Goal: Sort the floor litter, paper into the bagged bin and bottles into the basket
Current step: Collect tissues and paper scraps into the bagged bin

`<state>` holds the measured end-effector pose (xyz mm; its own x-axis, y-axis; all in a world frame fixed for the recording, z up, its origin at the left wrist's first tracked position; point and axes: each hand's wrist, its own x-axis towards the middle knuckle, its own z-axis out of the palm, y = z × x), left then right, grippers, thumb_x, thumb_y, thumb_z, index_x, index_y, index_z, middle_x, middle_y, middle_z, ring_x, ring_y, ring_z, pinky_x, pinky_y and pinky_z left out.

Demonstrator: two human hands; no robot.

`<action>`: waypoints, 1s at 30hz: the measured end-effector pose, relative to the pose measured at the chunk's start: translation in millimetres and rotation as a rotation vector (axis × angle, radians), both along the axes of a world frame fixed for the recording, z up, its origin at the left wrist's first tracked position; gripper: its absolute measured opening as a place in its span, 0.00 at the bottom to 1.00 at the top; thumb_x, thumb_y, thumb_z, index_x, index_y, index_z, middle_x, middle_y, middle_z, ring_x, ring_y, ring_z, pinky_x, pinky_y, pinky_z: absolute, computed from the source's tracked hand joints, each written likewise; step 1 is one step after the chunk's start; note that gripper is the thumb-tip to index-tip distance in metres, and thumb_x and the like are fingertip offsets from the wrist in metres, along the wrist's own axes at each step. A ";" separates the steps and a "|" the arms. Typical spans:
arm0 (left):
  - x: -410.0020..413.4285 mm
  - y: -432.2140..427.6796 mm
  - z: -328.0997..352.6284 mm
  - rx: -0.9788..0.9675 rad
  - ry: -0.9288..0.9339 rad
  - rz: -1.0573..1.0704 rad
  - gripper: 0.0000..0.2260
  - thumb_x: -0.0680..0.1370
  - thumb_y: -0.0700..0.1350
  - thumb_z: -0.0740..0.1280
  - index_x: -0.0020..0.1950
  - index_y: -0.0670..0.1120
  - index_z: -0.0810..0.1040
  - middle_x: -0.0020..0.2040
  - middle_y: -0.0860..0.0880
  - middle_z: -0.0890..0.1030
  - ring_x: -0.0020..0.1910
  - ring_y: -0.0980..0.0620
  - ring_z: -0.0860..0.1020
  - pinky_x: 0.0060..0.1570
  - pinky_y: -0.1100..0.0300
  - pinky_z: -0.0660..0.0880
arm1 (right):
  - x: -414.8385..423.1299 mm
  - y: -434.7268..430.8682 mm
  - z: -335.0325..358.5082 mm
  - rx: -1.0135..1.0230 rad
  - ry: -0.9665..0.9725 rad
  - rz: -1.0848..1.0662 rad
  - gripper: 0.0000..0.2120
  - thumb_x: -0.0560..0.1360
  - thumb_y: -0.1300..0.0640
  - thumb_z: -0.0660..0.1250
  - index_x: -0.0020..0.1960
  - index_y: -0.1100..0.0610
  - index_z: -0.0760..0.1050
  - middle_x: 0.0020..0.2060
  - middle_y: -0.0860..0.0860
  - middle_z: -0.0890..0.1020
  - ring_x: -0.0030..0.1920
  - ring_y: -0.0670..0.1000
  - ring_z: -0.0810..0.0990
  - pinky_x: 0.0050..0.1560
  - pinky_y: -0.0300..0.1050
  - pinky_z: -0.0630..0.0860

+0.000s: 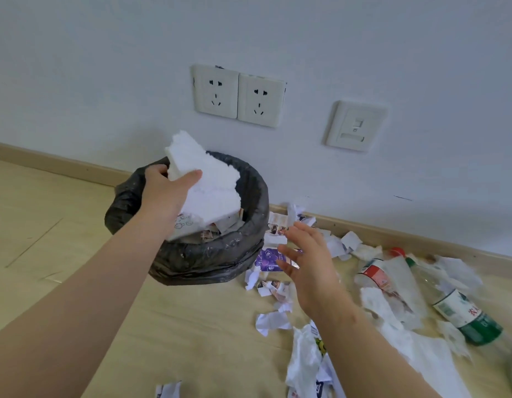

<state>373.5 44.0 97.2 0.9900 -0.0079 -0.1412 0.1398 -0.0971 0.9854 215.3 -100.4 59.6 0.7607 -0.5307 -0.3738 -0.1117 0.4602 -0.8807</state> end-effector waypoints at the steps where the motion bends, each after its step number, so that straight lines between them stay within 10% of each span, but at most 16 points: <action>1: 1.5 0.8 -5.7 0.110 0.008 -0.025 0.30 0.75 0.47 0.70 0.71 0.44 0.59 0.64 0.44 0.72 0.54 0.46 0.75 0.49 0.55 0.72 | 0.0 -0.1 -0.7 0.003 0.002 -0.004 0.05 0.77 0.55 0.64 0.51 0.47 0.74 0.43 0.49 0.77 0.44 0.50 0.76 0.50 0.48 0.74; 5: -4.1 -2.5 -21.0 0.595 -0.078 -0.157 0.38 0.75 0.49 0.68 0.77 0.49 0.47 0.74 0.41 0.59 0.66 0.39 0.67 0.56 0.52 0.67 | 0.1 -2.0 -3.4 0.010 0.009 -0.010 0.05 0.77 0.57 0.64 0.50 0.47 0.74 0.43 0.49 0.77 0.43 0.50 0.76 0.46 0.45 0.75; 11: -8.4 -6.6 -41.1 1.237 -0.496 -0.327 0.14 0.78 0.47 0.62 0.64 0.55 0.72 0.70 0.48 0.65 0.68 0.44 0.62 0.64 0.48 0.64 | -1.4 -5.5 -8.4 0.019 0.043 -0.003 0.05 0.78 0.58 0.63 0.49 0.48 0.73 0.43 0.49 0.77 0.42 0.50 0.76 0.42 0.43 0.75; 24: -0.9 -19.8 -47.3 1.300 -0.304 -0.469 0.12 0.79 0.46 0.61 0.61 0.54 0.77 0.64 0.44 0.72 0.63 0.41 0.68 0.60 0.47 0.67 | -26.4 -24.7 -33.8 0.004 0.151 -0.036 0.07 0.77 0.58 0.64 0.54 0.52 0.73 0.42 0.49 0.78 0.46 0.51 0.75 0.45 0.45 0.73; 30: -23.3 -39.6 -29.2 1.045 -0.585 -0.340 0.10 0.79 0.46 0.61 0.57 0.51 0.78 0.62 0.48 0.75 0.66 0.44 0.66 0.63 0.46 0.64 | -33.3 -42.6 -43.8 -0.015 0.194 -0.066 0.03 0.77 0.57 0.64 0.50 0.50 0.73 0.46 0.50 0.78 0.45 0.51 0.77 0.49 0.48 0.74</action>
<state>350.2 4.4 68.0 0.8761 -0.4253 0.2270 -0.4796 -0.8169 0.3203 182.0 -143.0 15.8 0.6388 -0.5832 -0.5018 -0.2500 0.4595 -0.8523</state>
